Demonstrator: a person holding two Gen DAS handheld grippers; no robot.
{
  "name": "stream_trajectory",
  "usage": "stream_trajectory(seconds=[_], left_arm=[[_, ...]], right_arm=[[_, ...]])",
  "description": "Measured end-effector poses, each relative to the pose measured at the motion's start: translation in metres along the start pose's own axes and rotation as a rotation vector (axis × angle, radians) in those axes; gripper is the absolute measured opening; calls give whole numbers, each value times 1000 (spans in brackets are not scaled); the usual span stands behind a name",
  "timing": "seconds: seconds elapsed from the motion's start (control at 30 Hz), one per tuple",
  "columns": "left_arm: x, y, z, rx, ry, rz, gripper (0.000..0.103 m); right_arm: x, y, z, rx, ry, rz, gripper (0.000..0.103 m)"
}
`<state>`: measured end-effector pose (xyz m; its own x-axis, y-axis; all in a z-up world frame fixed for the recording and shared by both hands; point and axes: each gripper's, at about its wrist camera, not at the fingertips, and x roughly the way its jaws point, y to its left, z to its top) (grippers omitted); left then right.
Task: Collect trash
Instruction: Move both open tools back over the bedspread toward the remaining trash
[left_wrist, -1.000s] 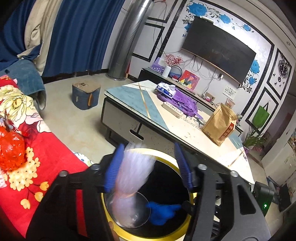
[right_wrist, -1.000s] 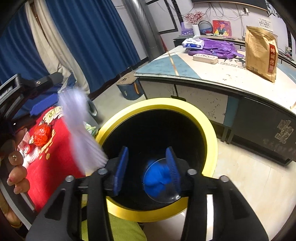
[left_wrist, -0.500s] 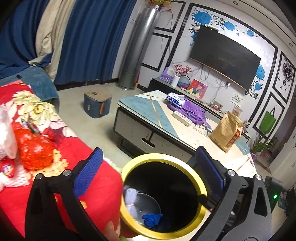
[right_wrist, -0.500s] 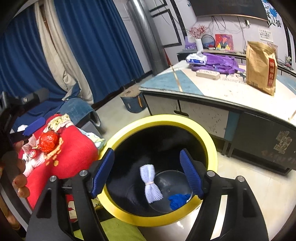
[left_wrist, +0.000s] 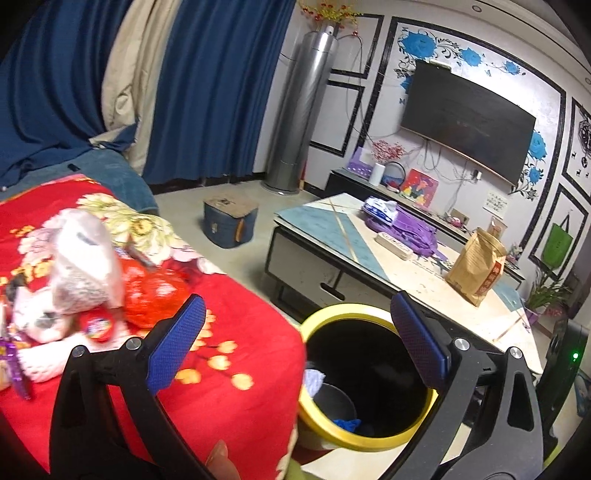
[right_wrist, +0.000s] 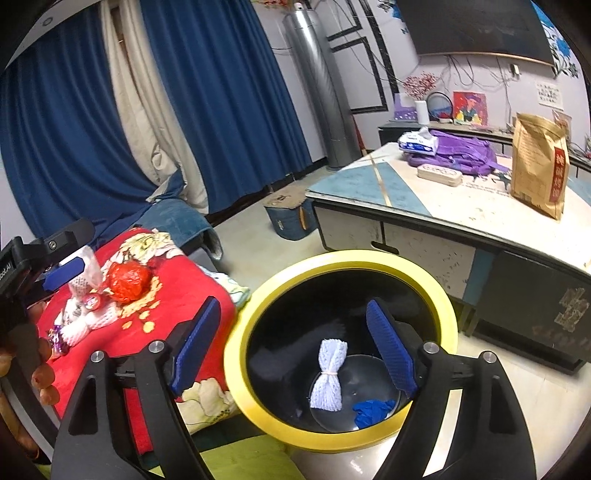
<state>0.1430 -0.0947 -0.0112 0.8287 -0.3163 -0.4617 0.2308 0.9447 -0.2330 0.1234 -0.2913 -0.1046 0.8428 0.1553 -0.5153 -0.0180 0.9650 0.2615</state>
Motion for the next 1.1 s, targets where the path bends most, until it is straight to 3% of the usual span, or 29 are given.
stream_trajectory(seconds=[0.4, 1.1], left_arm=[[-44, 30, -3, -5, -72, 89, 92], [-99, 101, -3, -55, -123, 223, 92]], right_arm=[[-13, 47, 0, -80, -27, 74, 80], [-12, 134, -5, -220, 18, 210, 83]])
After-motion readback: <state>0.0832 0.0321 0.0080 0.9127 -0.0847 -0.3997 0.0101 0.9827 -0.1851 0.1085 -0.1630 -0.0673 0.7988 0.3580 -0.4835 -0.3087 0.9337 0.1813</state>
